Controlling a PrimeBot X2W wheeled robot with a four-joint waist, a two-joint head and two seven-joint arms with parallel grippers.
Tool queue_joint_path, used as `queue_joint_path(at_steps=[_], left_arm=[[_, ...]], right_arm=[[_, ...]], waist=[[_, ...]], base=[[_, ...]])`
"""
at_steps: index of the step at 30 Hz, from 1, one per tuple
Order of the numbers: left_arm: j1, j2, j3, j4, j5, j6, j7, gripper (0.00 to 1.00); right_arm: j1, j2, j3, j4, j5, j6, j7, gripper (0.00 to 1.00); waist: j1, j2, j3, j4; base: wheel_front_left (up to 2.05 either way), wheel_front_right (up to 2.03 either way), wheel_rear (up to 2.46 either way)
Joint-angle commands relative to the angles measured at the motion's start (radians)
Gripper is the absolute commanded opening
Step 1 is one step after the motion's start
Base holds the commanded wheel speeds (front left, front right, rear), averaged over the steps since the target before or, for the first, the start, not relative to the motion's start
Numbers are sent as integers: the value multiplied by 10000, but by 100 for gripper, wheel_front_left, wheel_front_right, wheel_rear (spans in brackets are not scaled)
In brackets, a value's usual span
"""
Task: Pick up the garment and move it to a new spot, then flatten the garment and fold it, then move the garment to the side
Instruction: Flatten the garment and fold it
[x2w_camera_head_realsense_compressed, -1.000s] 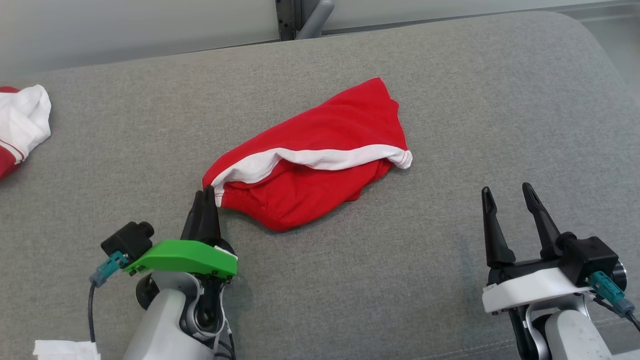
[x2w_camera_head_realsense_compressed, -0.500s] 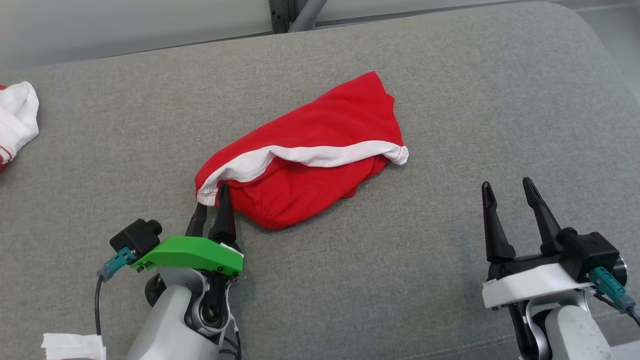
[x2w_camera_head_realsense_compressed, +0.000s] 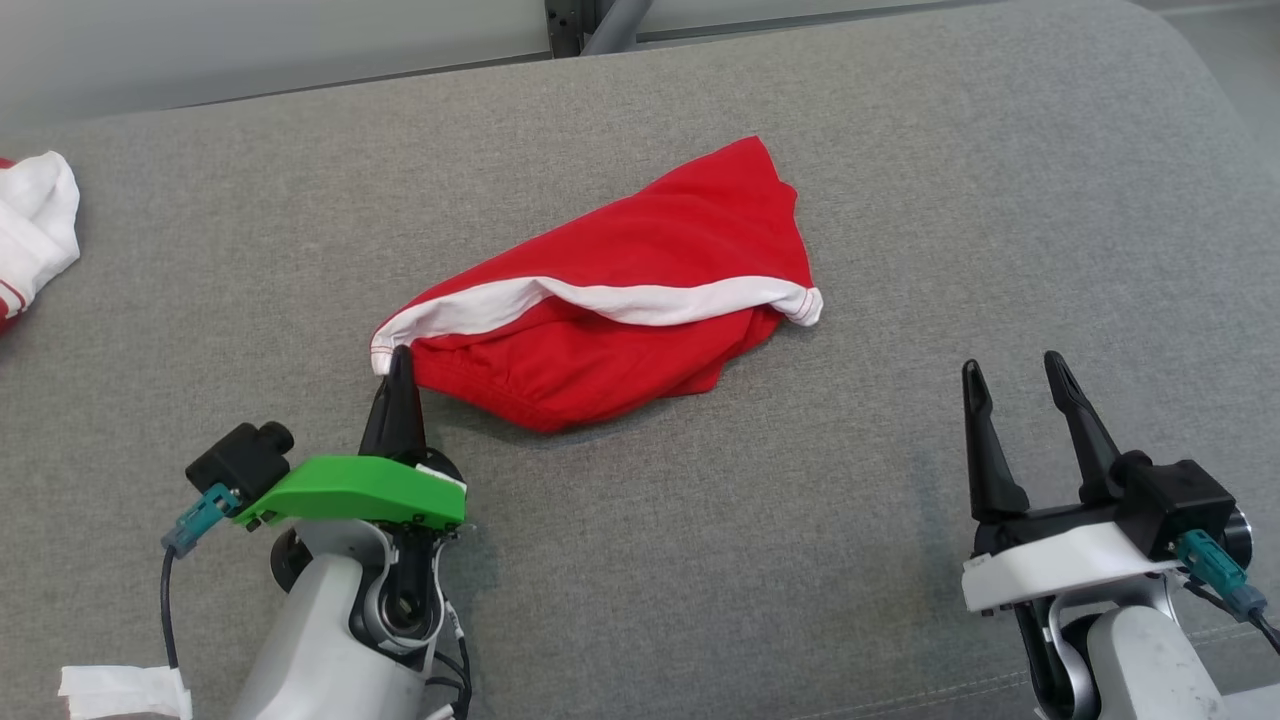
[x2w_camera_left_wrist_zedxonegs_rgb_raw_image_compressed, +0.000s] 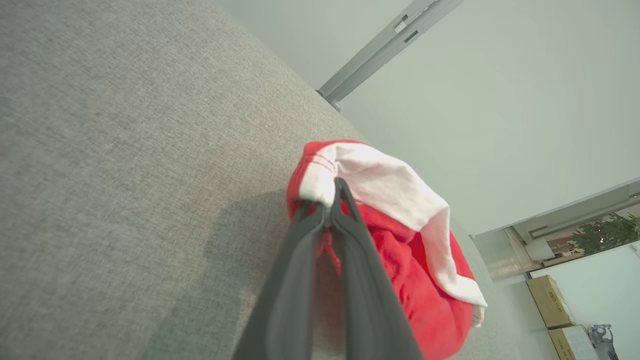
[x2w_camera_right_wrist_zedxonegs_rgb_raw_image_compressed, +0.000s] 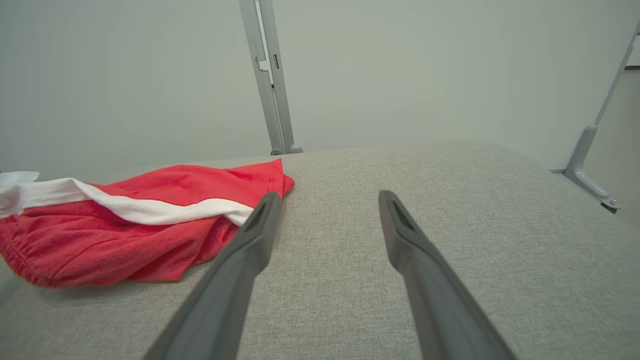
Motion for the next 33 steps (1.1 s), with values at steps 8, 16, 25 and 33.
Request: queue_joint_path(at_steps=[8,16,25,33], left_arm=[[207,45,55,-120,1000,16,-30,0],[126,44,-269,43,1160,-86,-29,0],[-68,42,-637,0,1007,4,-30,0],[-53,42,-629,2,1076,22,-30,0]], right_arm=[[-1227,-25,227,1145,-136,-3,-35,100],[-3087,-23,962,4069,884,-1,-35,100],[-4295,-29,1893,5584,2314,-1,-36,100],[-4557,-23,2658,6124,3515,-1,-35,50]], waist=[[0,31,320,372],[0,31,625,1019],[0,31,798,1428],[0,31,800,1453]], base=[[0,0,0],[0,0,0],[0,0,0],[0,0,0]])
